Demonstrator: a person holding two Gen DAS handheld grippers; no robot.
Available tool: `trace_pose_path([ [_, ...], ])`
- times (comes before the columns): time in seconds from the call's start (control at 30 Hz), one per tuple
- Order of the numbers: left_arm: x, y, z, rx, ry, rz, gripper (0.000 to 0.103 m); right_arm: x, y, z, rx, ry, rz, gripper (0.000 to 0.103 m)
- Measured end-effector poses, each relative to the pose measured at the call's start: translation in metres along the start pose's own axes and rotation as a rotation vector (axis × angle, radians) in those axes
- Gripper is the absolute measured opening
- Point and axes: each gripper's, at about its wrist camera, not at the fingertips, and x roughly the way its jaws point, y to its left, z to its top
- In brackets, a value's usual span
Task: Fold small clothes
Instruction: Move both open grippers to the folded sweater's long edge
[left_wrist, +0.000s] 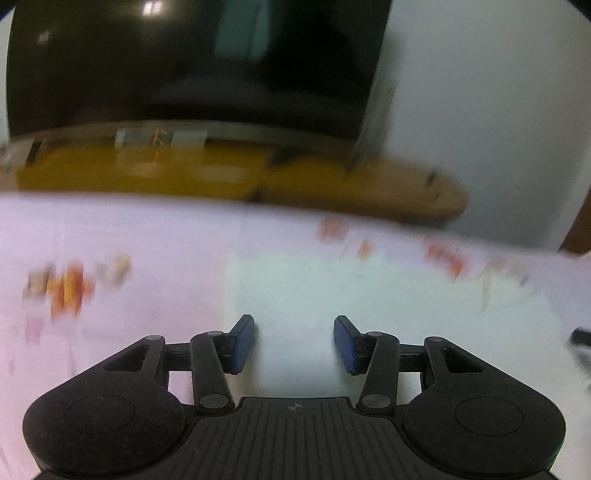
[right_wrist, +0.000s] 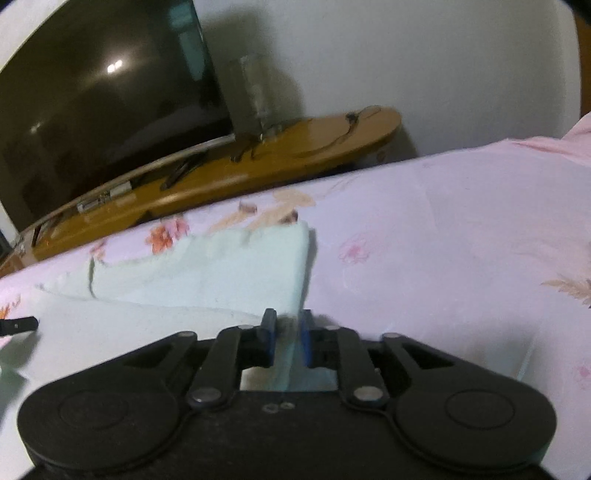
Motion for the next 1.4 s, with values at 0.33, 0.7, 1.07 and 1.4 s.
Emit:
trace_pose_path([
  [0.33, -0.009, -0.007, -0.014, 0.106, 0.031, 0.020, 0.074, -0.009, 0.004, 0.006, -0.042, 0.001, 0.013, 0.023],
  [0.7, -0.063, 0.007, -0.043, 0.084, 0.047, 0.140, 0.078, -0.051, 0.021, -0.025, -0.217, -0.034, -0.026, 0.024],
  [1.07, -0.160, -0.014, -0.067, 0.148, 0.020, 0.155, 0.078, -0.151, -0.003, -0.050, -0.023, -0.051, 0.043, 0.025],
  [1.4, -0.255, -0.003, -0.129, 0.073, 0.086, 0.087, 0.099, -0.256, -0.013, -0.093, -0.031, -0.045, 0.058, 0.052],
])
